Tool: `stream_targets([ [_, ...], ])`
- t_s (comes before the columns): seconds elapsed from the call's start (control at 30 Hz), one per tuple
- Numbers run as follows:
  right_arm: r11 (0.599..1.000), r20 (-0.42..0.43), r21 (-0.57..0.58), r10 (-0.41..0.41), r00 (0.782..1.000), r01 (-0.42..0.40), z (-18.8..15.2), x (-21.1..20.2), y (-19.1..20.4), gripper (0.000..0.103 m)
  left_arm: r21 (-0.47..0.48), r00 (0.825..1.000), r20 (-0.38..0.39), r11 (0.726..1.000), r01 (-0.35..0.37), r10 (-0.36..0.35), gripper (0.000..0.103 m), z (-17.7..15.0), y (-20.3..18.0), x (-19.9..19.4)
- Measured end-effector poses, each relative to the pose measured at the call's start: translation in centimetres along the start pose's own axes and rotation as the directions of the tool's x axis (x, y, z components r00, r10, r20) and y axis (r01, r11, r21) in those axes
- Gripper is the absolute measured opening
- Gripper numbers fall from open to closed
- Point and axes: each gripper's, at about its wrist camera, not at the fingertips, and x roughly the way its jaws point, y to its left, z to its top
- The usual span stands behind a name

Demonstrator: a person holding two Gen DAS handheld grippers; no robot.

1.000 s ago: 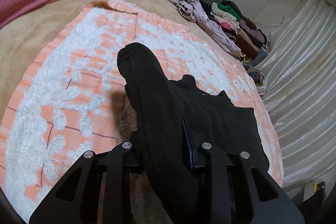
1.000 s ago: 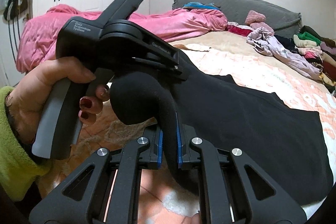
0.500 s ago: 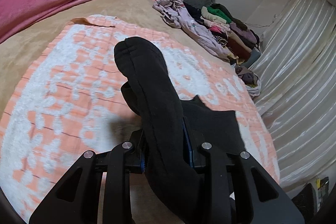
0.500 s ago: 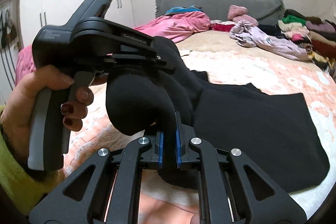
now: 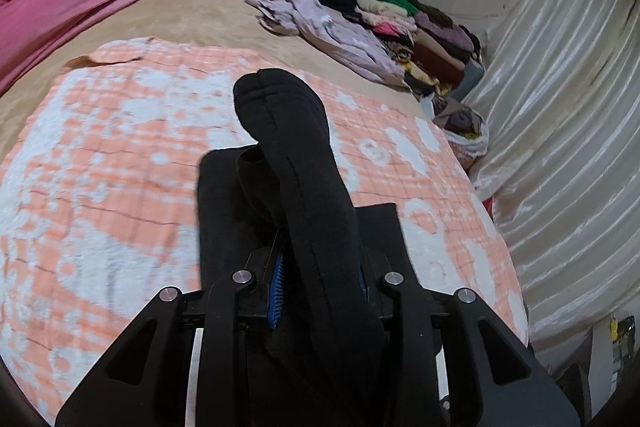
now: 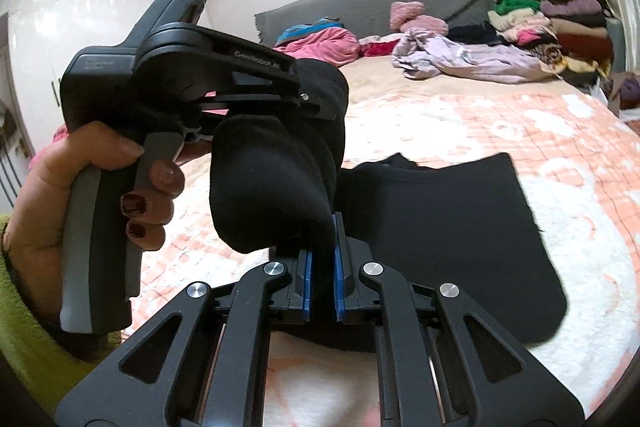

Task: Fold small clothes
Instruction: 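Lift the held edge and fold it over the shirt with the right gripper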

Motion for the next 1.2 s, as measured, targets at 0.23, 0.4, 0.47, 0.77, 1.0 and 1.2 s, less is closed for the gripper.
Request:
stream_targets([
  [0.23,0.998,-0.035,0.058,-0.008,0.999,0.010,-0.1,-0.9,-4.1,0.003,0.068,0.995,-0.082,0.997,-0.043,0.049,0.027,-0.2,-5.3,4.9],
  [0.4,0.986,-0.064,0.167,-0.001,0.998,0.012,-0.9,-0.6,-7.0,0.003,0.092,0.986,-0.133,0.992,-0.091,0.103,0.029,-0.8,-7.1,8.2],
  [0.47,0.979,-0.086,0.205,-0.001,0.996,0.019,-1.3,-0.5,-7.8,0.003,0.106,0.982,-0.146,0.989,-0.105,0.120,0.031,-1.3,-7.6,9.1],
  [0.77,0.944,-0.171,0.323,-0.006,0.985,0.062,-2.7,0.4,-11.2,0.008,0.075,0.990,-0.141,0.997,-0.005,0.015,0.075,-1.4,-9.1,10.2],
  [1.0,0.884,-0.160,0.467,0.073,0.984,0.010,-2.9,-0.6,-13.5,0.016,0.116,0.997,0.037,0.990,-0.075,0.071,0.075,-1.9,-6.4,3.8],
  [1.2,0.901,-0.128,0.433,0.068,0.989,-0.006,-2.0,-2.0,-13.0,0.013,0.105,0.966,0.036,0.960,-0.259,0.256,0.075,-4.0,-1.5,3.2],
])
